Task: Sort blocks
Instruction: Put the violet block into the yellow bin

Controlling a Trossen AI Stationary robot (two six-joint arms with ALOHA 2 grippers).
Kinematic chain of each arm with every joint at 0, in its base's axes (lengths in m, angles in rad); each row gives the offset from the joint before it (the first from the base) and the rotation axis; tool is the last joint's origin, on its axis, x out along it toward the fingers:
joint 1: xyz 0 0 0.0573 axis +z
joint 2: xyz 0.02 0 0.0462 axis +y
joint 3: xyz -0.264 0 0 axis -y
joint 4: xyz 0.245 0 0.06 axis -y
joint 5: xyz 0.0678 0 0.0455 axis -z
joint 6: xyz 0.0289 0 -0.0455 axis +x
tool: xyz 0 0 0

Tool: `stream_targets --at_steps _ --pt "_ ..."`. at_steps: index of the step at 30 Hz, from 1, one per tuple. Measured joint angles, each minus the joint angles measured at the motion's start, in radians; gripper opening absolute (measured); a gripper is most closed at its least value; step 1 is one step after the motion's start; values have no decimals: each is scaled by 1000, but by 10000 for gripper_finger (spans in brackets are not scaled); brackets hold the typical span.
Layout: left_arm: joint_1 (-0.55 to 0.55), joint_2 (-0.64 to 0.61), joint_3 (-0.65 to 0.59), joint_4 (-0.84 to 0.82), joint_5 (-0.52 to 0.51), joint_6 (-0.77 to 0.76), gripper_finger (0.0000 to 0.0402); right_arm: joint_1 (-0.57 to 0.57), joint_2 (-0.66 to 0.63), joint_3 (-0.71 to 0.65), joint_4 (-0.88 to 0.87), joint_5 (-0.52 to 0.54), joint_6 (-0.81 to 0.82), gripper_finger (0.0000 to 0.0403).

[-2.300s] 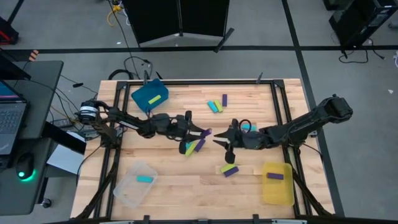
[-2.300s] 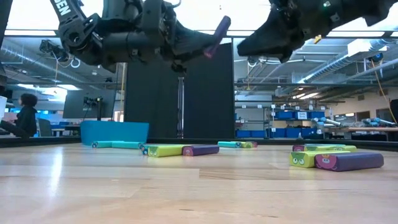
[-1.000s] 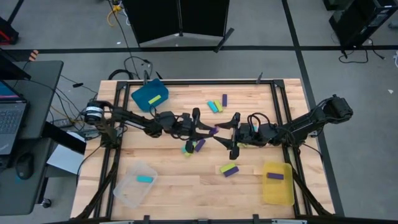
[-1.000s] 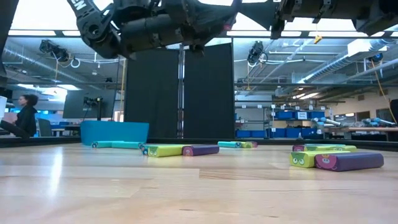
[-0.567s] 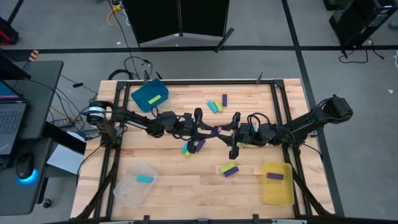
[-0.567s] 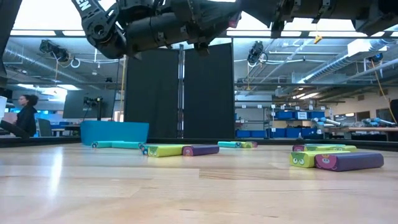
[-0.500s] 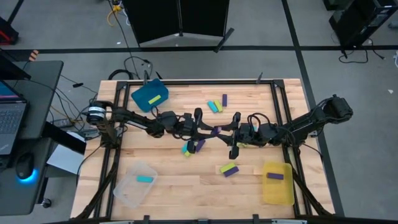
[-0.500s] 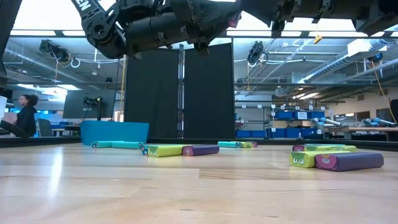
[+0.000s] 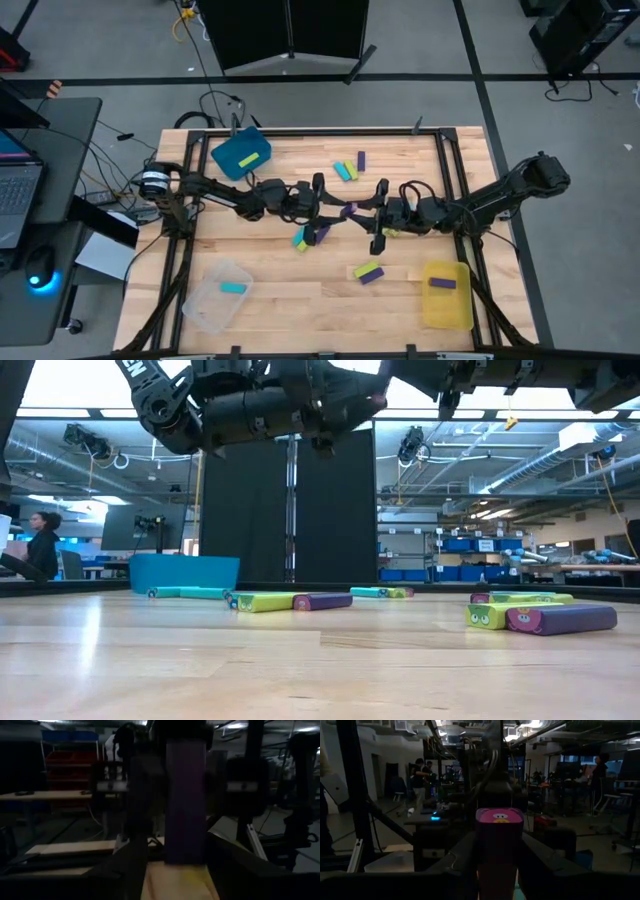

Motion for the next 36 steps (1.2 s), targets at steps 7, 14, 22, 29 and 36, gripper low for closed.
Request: stream_targets --at_steps 7,14,22,29,36 --pt "1 0 -1 -50 -39 60 223 25 -142 1 -206 18 38 120" --pt "27 0 -1 -75 -42 74 211 85 -255 152 -789 58 205 120" --pt "51 0 -1 -81 -40 77 206 187 -192 419 -1440 17 488 120" --pt "69 0 -1 -94 -30 78 206 277 -106 519 -1738 -114 757 120" --pt "72 -1 -1 -98 -27 78 206 384 -42 525 -1868 -264 1009 120"
